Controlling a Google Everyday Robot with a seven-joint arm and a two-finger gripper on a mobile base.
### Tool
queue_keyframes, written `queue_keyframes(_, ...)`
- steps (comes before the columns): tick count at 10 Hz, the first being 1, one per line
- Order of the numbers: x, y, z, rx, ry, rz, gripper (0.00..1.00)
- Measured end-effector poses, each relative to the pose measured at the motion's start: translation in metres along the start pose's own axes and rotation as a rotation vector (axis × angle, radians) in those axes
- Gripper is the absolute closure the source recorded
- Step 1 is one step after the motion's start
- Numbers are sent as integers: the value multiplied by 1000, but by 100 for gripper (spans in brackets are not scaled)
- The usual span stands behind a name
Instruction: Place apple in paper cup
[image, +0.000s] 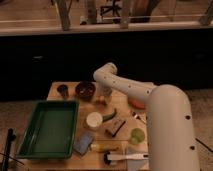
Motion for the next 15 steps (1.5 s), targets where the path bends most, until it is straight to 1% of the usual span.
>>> queue_keyframes(1, 0, 0, 0, 0, 0, 0, 99)
queue_keyframes(5, 0, 1, -2, 1, 0, -3, 100)
queue_keyframes(7, -4, 3, -22, 23, 5, -28, 100)
queue_keyframes(8, -6, 1, -35, 37, 7, -40, 100)
queue_keyframes(9, -8, -1, -63, 62, 10, -59, 100)
queue_keyframes(11, -11, -1, -91, 90, 5, -84, 100)
queue_keyframes(12, -12, 0, -100, 102, -8, -100, 100)
queue_keyframes(15, -20, 2, -110, 113, -62, -141, 100)
